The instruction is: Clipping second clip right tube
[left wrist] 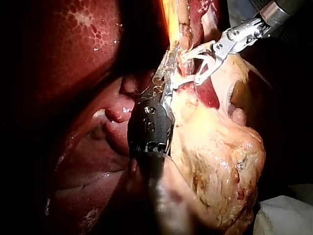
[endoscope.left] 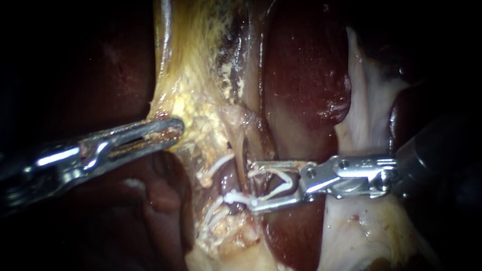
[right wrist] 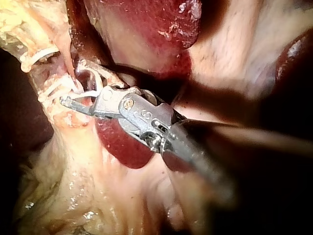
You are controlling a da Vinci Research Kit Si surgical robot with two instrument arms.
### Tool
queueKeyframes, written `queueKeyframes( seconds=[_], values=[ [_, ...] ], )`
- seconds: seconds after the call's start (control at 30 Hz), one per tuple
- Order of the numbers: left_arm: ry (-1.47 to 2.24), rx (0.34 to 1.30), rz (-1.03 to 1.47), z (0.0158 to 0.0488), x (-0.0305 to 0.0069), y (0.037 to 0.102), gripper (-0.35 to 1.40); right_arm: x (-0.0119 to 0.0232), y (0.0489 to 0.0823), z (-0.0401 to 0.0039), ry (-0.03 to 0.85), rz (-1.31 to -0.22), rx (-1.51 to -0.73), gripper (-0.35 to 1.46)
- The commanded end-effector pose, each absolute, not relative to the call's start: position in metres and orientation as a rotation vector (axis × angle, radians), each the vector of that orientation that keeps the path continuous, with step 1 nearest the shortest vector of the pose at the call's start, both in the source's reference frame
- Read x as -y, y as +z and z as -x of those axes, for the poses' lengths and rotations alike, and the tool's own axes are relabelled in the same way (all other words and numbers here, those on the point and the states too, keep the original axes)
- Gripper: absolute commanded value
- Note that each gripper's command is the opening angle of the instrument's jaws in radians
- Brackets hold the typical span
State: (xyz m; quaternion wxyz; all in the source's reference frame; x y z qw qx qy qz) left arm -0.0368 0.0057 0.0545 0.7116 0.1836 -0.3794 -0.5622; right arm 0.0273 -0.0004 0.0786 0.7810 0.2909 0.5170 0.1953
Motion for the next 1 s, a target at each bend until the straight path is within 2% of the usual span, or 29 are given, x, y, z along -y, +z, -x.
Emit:
queueKeyframes(
  seconds=[0.03,0.23,0.3,0.37,0.4,0.43,0.53,0.6,1.0],
  values=[
    [-1.246,0.841,-0.405,0.0368,-0.0057,0.0545,-0.35,0.0004,0.0787,-0.0276,0.426,-0.632,-1.116,0.59],
    [-1.246,0.841,-0.403,0.0369,-0.0056,0.0546,-0.35,0.0002,0.0788,-0.0296,0.458,-0.659,-1.123,0.55],
    [-1.246,0.841,-0.403,0.0369,-0.0056,0.0546,-0.35,0.0002,0.0787,-0.0298,0.450,-0.664,-1.125,0.46],
    [-1.247,0.841,-0.403,0.0369,-0.0055,0.0545,-0.35,0.0003,0.0785,-0.0296,0.446,-0.667,-1.126,0.13],
    [-1.247,0.841,-0.403,0.0369,-0.0055,0.0545,-0.35,0.0002,0.0783,-0.0293,0.454,-0.655,-1.118,-0.15],
    [-1.247,0.841,-0.403,0.0369,-0.0055,0.0545,-0.35,0.0001,0.0781,-0.0291,0.464,-0.652,-1.113,-0.35],
    [-1.247,0.841,-0.402,0.0370,-0.0055,0.0545,-0.35,-0.0005,0.0776,-0.0285,0.534,-0.668,-1.092,-0.35],
    [-1.247,0.841,-0.402,0.0370,-0.0055,0.0545,-0.35,-0.0007,0.0773,-0.0283,0.550,-0.681,-1.088,-0.35],
    [-1.247,0.841,-0.402,0.0370,-0.0055,0.0545,-0.35,-0.0005,0.0773,-0.0283,0.546,-0.686,-1.089,-0.35]
  ],
)
